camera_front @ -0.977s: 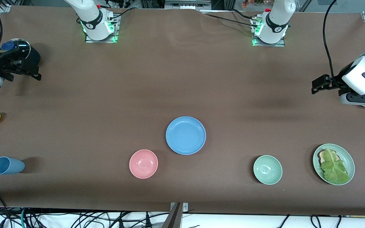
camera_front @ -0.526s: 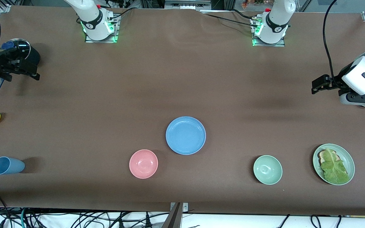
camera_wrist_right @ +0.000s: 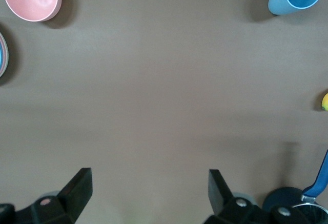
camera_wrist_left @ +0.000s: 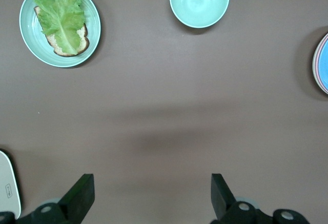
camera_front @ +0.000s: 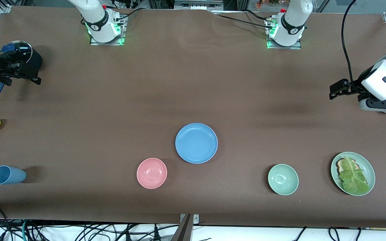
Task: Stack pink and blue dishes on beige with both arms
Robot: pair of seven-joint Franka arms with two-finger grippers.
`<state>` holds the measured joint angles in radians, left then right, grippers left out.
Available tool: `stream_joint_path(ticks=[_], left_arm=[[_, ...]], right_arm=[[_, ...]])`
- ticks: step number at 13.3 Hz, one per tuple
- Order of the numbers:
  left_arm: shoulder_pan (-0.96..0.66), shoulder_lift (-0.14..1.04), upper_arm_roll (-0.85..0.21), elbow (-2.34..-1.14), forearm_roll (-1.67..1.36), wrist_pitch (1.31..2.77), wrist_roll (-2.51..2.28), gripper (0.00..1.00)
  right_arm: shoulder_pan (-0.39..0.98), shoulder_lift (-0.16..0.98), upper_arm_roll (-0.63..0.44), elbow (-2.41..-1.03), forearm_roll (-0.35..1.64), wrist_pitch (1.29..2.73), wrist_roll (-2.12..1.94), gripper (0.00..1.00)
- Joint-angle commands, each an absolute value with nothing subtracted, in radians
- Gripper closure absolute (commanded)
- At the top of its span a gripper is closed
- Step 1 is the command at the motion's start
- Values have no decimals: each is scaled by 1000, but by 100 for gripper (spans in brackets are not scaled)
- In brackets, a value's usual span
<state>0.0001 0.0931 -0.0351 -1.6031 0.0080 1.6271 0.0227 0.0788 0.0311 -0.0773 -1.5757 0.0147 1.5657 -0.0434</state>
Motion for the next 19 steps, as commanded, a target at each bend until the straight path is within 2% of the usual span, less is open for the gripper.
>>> stream_joint_path(ticks=[1, 19], left_arm=[[-3, 89, -34, -1606, 14, 1631, 38, 0], [-3, 89, -34, -1606, 21, 1632, 38, 0]], right_arm=[[74, 38, -72, -1554, 3, 1546, -55, 0], [71, 38, -74, -1557, 3, 1548, -69, 0]])
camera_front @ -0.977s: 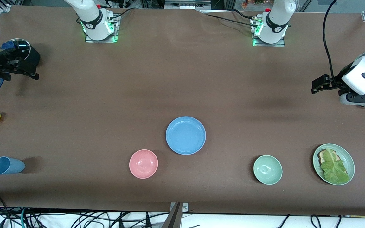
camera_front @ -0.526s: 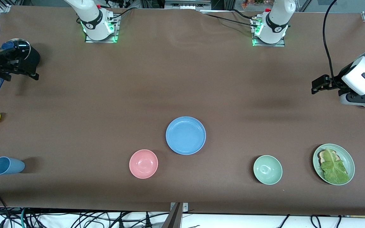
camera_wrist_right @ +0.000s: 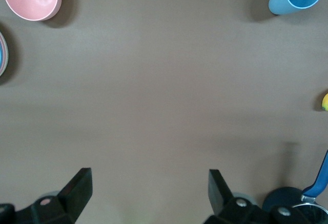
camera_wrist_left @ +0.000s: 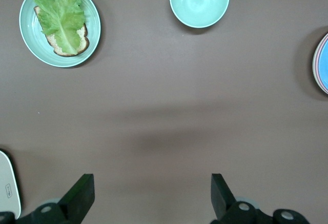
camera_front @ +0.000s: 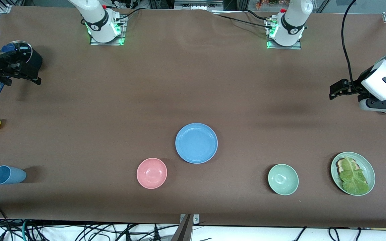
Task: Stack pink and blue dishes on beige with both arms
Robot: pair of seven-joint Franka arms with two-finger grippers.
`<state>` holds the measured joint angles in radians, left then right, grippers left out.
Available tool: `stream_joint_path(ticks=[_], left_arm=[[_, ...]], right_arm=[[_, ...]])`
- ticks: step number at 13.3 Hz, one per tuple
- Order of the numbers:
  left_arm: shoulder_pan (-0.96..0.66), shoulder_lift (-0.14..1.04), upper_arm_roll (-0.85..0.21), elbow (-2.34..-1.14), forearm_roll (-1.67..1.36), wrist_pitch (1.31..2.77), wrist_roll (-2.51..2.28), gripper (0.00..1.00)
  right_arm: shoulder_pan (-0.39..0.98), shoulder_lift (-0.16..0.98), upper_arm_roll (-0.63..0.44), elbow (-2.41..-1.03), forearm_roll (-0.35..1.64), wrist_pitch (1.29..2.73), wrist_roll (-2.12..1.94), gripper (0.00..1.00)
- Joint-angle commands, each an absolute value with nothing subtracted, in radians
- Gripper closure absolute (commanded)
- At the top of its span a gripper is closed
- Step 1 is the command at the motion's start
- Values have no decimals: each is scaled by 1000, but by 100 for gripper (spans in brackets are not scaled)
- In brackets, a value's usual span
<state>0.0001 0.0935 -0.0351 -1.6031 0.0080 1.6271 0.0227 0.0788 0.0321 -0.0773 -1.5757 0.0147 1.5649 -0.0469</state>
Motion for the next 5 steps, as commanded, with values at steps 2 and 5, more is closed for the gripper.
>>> stream_joint_path(ticks=[2, 5], left_arm=[[-3, 89, -34, -1606, 21, 1632, 38, 0], [-3, 89, -34, -1606, 21, 1632, 38, 0]], right_arm=[[71, 38, -78, -1555, 3, 1548, -87, 0], [72, 38, -89, -1551, 2, 1548, -100, 0]])
